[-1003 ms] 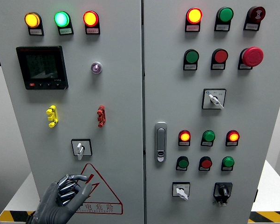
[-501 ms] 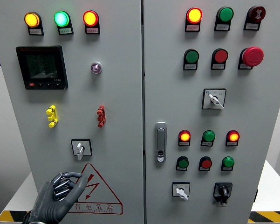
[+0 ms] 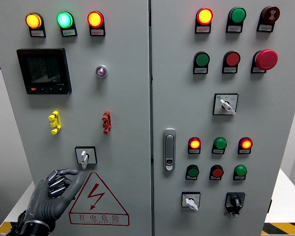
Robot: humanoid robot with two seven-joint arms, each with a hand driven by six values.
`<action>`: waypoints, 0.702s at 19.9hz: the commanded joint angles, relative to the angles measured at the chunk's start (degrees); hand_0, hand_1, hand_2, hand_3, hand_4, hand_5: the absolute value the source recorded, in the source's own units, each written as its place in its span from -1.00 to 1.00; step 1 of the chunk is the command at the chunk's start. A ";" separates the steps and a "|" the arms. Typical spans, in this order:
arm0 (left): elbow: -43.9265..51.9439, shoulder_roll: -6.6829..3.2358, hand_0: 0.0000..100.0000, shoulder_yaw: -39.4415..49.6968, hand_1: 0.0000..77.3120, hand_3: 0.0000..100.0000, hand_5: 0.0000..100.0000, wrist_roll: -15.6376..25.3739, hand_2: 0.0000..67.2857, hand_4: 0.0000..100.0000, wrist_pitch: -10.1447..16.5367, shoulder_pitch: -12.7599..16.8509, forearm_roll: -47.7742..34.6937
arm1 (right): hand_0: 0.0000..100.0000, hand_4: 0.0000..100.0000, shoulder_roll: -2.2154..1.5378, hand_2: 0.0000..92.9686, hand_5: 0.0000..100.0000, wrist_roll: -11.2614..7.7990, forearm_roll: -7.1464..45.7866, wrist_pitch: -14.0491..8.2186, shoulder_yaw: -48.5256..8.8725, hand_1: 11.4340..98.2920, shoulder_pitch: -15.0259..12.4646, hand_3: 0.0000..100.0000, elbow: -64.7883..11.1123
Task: Turn on light switch 1
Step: 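Raise the left hand toward the white rotary switch above the warning sign, then pinch the white switch knob with the left hand fingers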
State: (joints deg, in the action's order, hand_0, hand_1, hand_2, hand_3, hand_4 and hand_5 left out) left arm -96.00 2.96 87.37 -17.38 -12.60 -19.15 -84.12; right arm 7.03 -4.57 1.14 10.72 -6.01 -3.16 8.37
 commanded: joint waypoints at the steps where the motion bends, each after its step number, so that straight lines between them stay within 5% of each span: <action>1: 0.02 -0.06 -1.00 0.08 0.56 0.66 0.38 -0.90 0.33 0.93 -0.24 -0.36 -0.08 | -1.00 -0.61 0.00 -1.00 -0.79 0.00 0.00 0.00 0.04 -0.81 0.00 -0.61 -0.02; 14: 3.18 -1.21 -1.00 0.00 0.59 0.67 0.35 -6.09 0.35 0.92 -1.47 -6.51 -0.08 | -1.00 -0.61 0.00 -1.00 -0.79 0.00 0.00 0.00 -0.05 -0.81 0.00 -0.61 0.07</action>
State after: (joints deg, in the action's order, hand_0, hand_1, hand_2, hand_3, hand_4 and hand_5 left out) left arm -93.42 1.82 87.52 -23.09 -14.02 -24.81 -84.24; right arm 7.02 -4.57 1.14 10.72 -5.98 -3.17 8.39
